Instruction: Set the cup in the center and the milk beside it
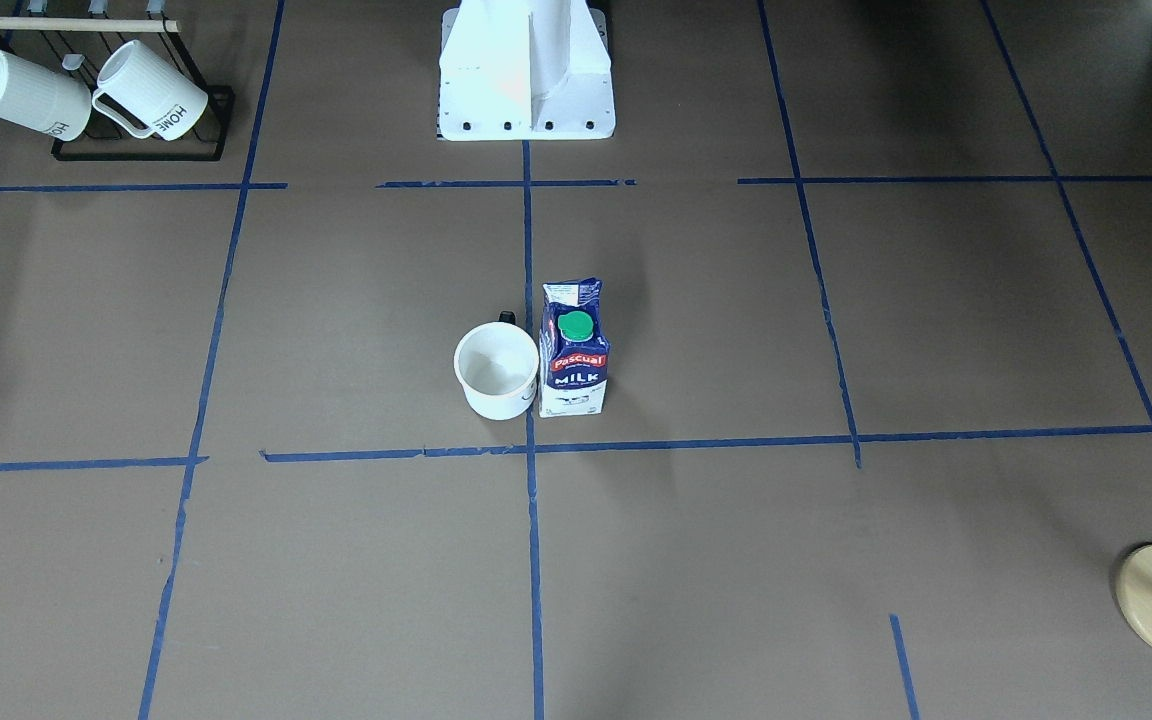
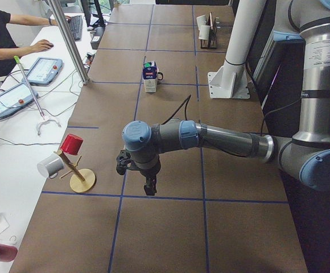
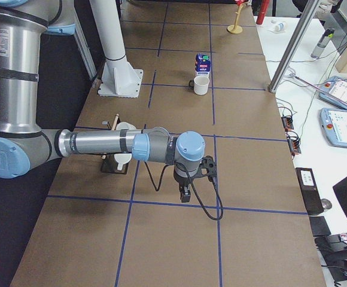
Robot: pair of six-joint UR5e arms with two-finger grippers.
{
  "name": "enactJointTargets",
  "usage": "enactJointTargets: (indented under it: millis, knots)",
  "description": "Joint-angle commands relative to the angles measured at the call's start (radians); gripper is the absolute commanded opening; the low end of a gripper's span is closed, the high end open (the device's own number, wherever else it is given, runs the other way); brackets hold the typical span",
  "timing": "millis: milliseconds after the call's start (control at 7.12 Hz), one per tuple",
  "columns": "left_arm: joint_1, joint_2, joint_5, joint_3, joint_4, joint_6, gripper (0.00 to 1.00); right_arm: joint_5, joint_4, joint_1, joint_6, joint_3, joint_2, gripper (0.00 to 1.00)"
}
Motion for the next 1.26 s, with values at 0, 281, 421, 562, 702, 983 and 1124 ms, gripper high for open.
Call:
enactJointTargets:
  millis: [0,281,421,562,702,983,1124]
  knots:
    - [0.001,-0.001,0.003,-0.01,0.0,-0.002,1.0,-0.002,0.003,0.0,-0.003,0.002,0.0,1.0]
    - [0.003,-0.008,0.003,0.006,0.0,0.0,1.0,-0.003,0.003,0.0,-0.007,0.005,0.0,1.0]
    - [0.001,-0.011,0.003,0.01,0.003,0.001,1.0,-0.005,0.003,0.0,-0.01,0.004,0.0,1.0]
    - [0.001,-0.011,0.001,0.004,0.004,0.001,1.0,-0.005,0.003,0.0,-0.014,0.002,0.001,1.0]
    - [-0.001,0.002,-0.002,0.013,-0.005,0.007,1.0,-0.003,0.003,0.0,-0.014,0.001,0.001,1.0]
    - [-0.004,-0.001,0.004,0.011,-0.042,0.004,1.0,0.0,0.001,0.0,-0.011,-0.002,0.001,1.0]
    - [-0.004,-0.007,0.006,-0.006,-0.037,0.004,1.0,0.0,0.001,0.0,-0.011,-0.001,-0.002,1.0]
